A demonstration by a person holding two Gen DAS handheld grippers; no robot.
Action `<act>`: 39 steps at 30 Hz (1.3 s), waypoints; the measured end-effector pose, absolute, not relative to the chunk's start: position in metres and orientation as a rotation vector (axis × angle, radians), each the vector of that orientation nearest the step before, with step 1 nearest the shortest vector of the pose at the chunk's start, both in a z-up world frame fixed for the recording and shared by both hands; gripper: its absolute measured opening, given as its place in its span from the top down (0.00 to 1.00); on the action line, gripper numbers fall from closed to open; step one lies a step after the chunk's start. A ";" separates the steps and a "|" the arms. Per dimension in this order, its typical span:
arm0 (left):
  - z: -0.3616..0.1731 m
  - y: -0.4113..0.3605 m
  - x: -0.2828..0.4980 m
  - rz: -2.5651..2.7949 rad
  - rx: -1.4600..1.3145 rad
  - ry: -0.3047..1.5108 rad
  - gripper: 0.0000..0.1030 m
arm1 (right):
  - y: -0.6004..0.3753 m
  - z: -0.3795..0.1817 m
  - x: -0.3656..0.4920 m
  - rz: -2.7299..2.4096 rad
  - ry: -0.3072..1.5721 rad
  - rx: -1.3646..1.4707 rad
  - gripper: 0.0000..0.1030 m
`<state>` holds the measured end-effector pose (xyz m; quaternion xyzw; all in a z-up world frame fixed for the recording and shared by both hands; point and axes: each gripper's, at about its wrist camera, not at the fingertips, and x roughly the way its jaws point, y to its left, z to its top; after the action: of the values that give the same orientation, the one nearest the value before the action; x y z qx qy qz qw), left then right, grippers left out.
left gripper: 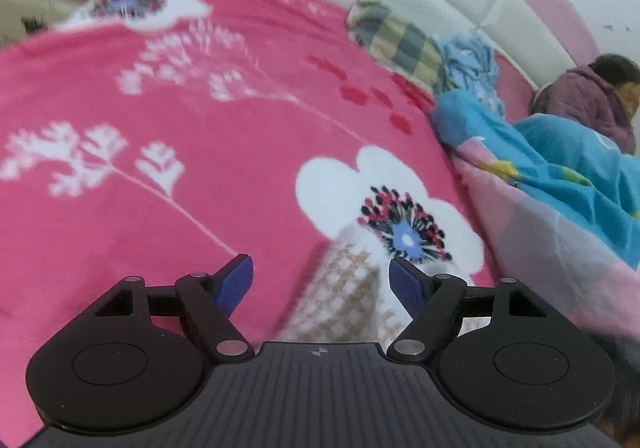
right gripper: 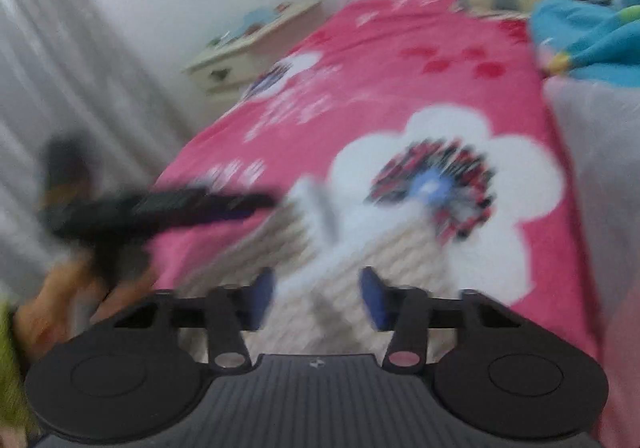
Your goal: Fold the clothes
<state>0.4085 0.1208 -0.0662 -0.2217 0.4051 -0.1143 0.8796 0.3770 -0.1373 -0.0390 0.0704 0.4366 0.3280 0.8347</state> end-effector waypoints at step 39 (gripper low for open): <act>-0.026 0.052 0.235 -0.535 0.151 0.474 0.91 | -0.208 0.005 0.385 0.423 0.711 0.707 0.26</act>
<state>0.2350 0.0522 -0.0265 0.0738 0.2317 -0.2616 0.9341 0.3852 -0.2077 0.0052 0.3365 0.3384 0.2011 0.8555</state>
